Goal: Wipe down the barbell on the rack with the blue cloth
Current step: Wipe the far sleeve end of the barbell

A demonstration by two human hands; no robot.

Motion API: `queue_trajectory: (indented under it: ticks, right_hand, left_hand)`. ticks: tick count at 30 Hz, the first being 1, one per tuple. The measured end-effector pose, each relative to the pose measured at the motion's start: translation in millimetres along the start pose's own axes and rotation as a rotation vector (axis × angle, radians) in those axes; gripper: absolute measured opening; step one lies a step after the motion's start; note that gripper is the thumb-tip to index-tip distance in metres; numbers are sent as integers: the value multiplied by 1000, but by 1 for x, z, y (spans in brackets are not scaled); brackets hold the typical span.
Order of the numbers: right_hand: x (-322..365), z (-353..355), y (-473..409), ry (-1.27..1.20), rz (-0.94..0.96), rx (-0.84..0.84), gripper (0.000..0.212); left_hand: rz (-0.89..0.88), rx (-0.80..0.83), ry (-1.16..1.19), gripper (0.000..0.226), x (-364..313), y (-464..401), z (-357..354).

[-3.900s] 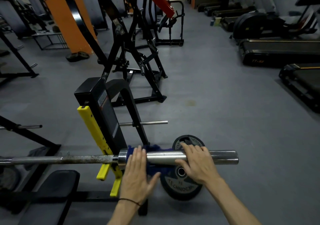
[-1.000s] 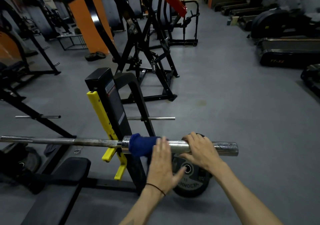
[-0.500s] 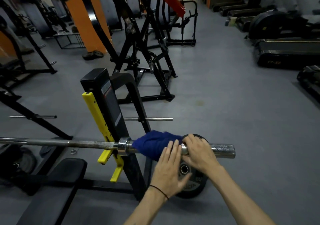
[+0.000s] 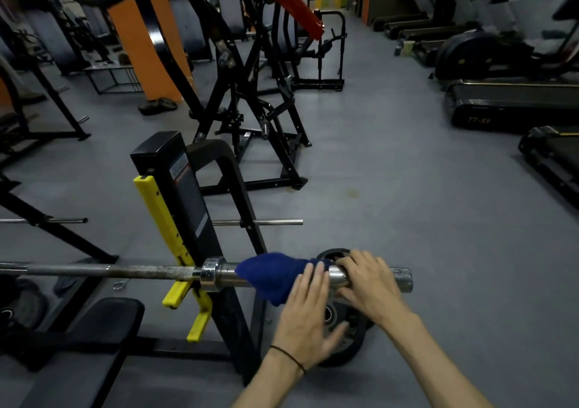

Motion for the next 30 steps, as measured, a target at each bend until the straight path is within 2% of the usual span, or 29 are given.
queue_trajectory:
  ticks: [2,5,7,9,11,13,17,20,22,24,26,28,30]
  right_hand:
    - [-3,0,3,-42,-12,-15,63]
    - [-2,0,7,-67,-14,-38,62]
    - [-1,-1,7,-86,-16,-50,62]
    - [-1,-1,7,-94,-7,-65,59]
    - [-2,0,8,-92,11,-81,56]
    - [-3,-1,9,-86,25,-86,53]
    - [-5,-3,9,-82,16,-52,46]
    - [-4,-4,7,-54,10,2,45]
    - [-3,-4,6,-36,15,16,44]
    - [-3,-4,5,-24,17,5,43]
    - [-5,-3,5,-27,6,-23,45]
    - [-7,-3,5,-40,-13,-29,48]
    - [-8,-5,6,-58,-15,-41,50]
  left_hand:
    - [43,-25,-17,88,30,12,3]
    - [261,-84,-53,90,85,36,6]
    - [388,-68,-16,94,80,30,7]
    - [336,-31,29,97,48,12,0]
    - [120,16,32,95,18,7,-3]
    - [-3,27,7,90,29,13,2]
    - [217,-51,-63,86,110,46,8]
    - [345,-46,-44,94,94,34,6]
    - [271,-15,21,100,40,13,-1]
    - [90,36,53,100,-5,5,-6]
    - [-14,15,7,93,2,8,-5]
    - [47,-14,-2,88,45,24,-1]
    - [204,-71,-18,87,91,44,6]
Point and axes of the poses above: each hand's wrist, its own y-axis away from the middle knuckle, its own z-axis out of the back of the hand, x = y × z, the point moved 2 cm from there along -y, towards the middle knuckle, and after that the axes turned 1 degree about -z, right-handed, at the moved point
